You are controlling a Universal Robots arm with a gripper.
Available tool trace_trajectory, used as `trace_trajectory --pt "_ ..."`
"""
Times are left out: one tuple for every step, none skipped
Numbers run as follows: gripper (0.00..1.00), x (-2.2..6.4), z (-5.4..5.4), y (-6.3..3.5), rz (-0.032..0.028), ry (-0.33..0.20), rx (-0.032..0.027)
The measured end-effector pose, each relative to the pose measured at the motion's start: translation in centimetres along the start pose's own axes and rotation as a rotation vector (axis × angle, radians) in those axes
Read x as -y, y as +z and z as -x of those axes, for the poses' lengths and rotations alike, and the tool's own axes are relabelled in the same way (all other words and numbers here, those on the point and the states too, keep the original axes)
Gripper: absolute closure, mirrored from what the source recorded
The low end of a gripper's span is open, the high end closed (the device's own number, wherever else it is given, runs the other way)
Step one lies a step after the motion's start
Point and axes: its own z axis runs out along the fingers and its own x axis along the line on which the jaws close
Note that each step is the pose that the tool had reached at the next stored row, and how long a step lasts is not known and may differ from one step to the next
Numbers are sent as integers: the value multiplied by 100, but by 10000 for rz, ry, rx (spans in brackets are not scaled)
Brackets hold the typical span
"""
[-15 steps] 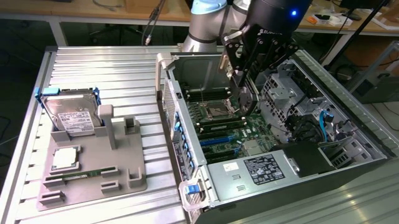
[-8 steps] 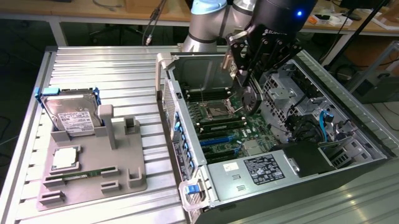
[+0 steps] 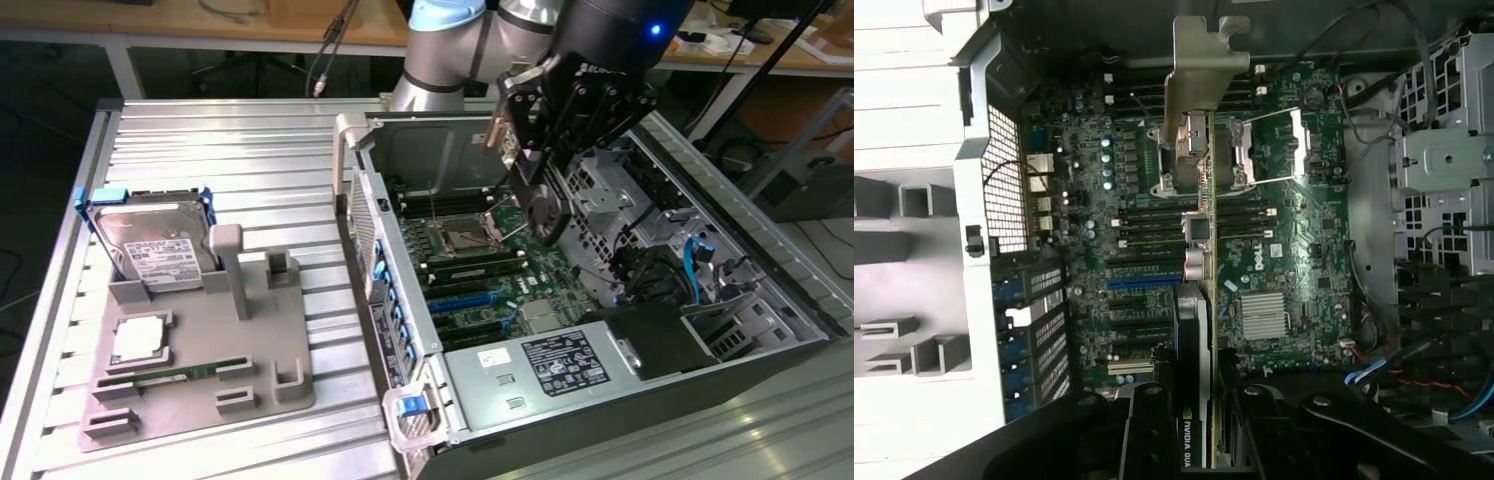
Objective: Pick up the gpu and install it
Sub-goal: 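Pick up the gpu and move the gpu toward the slot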
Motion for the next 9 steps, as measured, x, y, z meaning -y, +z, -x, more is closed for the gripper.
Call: trace_trajectory --pt "73 -1 12 0 0 0 0" --pt "73 -2 26 0 0 0 0" --pt "73 -3 39 1 0 0 0" --pt "73 -4 51 2 0 0 0" --pt "73 -4 65 2 0 0 0" --pt "73 -5 78 2 0 -1 0" --pt "73 -6 91 2 -1 -1 0" --pt "73 -7 104 3 0 -1 0" --pt "73 -8 117 4 1 -1 0"
